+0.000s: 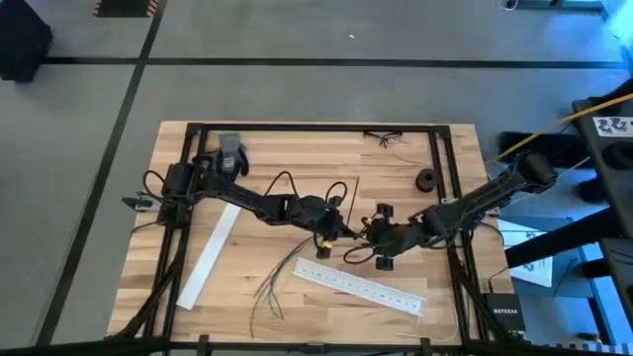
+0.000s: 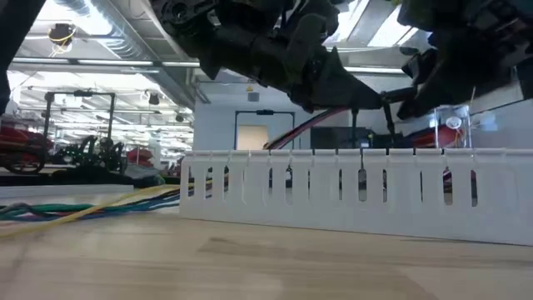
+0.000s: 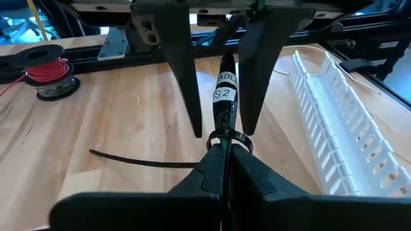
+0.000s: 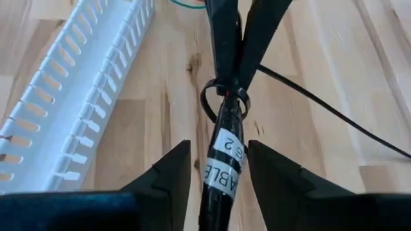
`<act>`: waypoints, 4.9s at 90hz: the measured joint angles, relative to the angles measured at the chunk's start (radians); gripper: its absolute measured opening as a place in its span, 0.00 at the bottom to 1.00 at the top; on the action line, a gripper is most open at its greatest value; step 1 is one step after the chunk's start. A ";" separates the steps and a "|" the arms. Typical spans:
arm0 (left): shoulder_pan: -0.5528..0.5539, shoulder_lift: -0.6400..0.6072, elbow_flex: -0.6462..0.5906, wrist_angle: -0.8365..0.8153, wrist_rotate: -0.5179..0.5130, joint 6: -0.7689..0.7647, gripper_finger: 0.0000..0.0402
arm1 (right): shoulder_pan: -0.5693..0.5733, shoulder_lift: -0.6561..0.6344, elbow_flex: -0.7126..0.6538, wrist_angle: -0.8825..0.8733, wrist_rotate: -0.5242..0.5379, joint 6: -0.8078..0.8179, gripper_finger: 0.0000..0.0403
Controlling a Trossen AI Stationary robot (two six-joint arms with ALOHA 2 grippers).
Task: Ziptie cables
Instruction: Wrap the cables together using the top zip tie
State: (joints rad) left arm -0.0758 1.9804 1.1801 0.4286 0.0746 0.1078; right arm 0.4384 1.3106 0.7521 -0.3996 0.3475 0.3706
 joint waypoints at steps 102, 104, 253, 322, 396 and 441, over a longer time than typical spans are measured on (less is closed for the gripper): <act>-0.116 -0.149 -0.001 -0.313 -0.223 -0.349 0.34 | -0.061 0.000 0.001 0.041 0.103 0.103 0.04; -0.119 -0.145 -0.002 -0.302 -0.256 -0.363 0.33 | -0.062 0.000 0.001 0.046 0.104 0.100 0.04; -0.023 -0.124 0.000 -0.290 -0.610 -0.354 0.01 | -0.020 0.000 0.001 0.060 0.021 0.045 0.04; -0.035 -0.127 -0.002 -0.684 -0.624 -0.394 0.02 | 0.002 -0.011 0.127 -0.165 -0.027 0.050 0.04; -0.049 -0.127 -0.002 -0.702 -0.617 -0.359 0.02 | 0.000 -0.014 0.132 -0.587 -0.226 0.315 0.45; -0.047 -0.127 -0.002 -0.668 -0.617 -0.328 0.02 | -0.177 0.228 -0.180 0.821 -0.057 0.095 0.47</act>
State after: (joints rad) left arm -0.1226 1.8531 1.1782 -0.2390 -0.5426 -0.2203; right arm 0.2616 1.5390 0.5722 0.4210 0.2907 0.4651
